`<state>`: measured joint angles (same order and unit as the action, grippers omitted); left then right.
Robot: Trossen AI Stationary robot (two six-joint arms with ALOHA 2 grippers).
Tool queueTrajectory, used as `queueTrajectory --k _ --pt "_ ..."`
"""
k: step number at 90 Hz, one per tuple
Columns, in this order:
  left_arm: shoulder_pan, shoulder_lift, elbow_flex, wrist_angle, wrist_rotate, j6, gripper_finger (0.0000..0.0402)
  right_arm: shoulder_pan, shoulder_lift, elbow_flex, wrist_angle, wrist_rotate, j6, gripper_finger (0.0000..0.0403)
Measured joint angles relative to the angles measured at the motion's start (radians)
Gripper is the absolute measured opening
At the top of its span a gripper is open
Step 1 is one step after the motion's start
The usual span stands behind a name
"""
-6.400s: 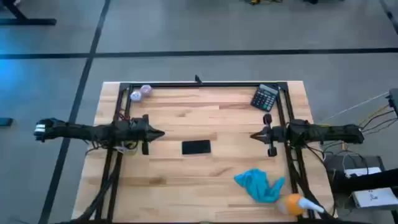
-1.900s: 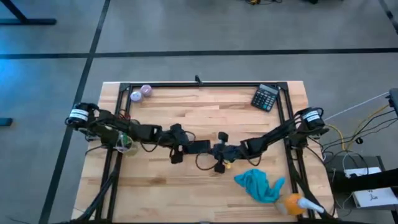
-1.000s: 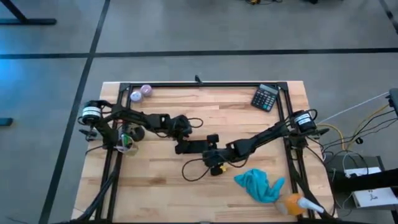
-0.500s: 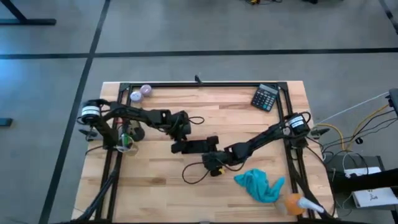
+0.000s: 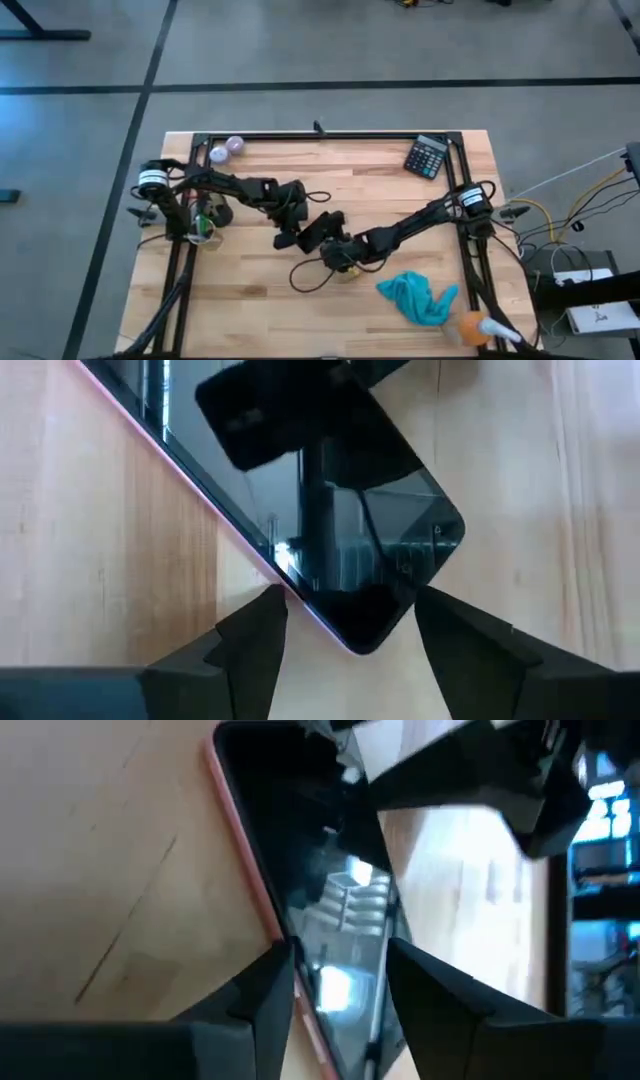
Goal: Apply microfiber cloth
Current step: Spray the pink cellphone with the orange spray bottle
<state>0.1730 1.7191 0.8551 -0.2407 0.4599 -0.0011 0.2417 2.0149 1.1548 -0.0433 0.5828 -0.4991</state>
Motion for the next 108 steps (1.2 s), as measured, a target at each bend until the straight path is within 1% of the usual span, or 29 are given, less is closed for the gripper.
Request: queueTrajectory --k 6,16,23,41,59,66,73,83,96,108 --pt "0.000 0.000 0.000 0.004 0.000 0.005 0.0204 0.000 0.003 0.000 0.003 -0.028 -0.032 0.0138" --pt "-0.002 0.000 0.000 0.009 -0.003 0.010 0.0205 -0.004 0.002 -0.004 -0.006 -0.134 -0.052 0.0134" --pt "-0.002 0.000 0.000 0.012 -0.004 0.015 0.0208 -0.004 0.002 -0.005 -0.006 -0.147 -0.053 0.0132" --pt "-0.015 0.000 -0.001 0.039 -0.006 0.019 0.0210 -0.023 0.008 -0.007 0.018 -0.122 -0.058 0.0123" --pt "-0.032 0.000 -0.002 0.041 -0.015 0.018 0.0202 -0.016 0.009 -0.003 0.042 -0.124 -0.139 0.0108" --pt "-0.036 0.000 -0.002 0.042 -0.015 0.018 0.0200 -0.007 0.009 -0.001 0.044 -0.093 -0.148 0.0102" --pt "-0.037 0.000 -0.002 0.038 -0.014 0.019 0.0199 0.006 0.008 0.003 0.041 -0.032 -0.150 0.0097" --pt "-0.038 0.000 -0.002 0.031 -0.013 0.026 0.0198 0.017 0.002 0.015 0.046 -0.017 -0.151 0.0094" --pt "-0.039 0.000 -0.002 0.028 0.008 0.036 0.0198 0.021 0.001 0.022 0.048 -0.018 -0.153 0.0098" --pt "-0.043 0.001 -0.003 0.039 0.082 0.043 0.0198 0.020 -0.002 0.041 0.056 -0.009 -0.156 0.0105"
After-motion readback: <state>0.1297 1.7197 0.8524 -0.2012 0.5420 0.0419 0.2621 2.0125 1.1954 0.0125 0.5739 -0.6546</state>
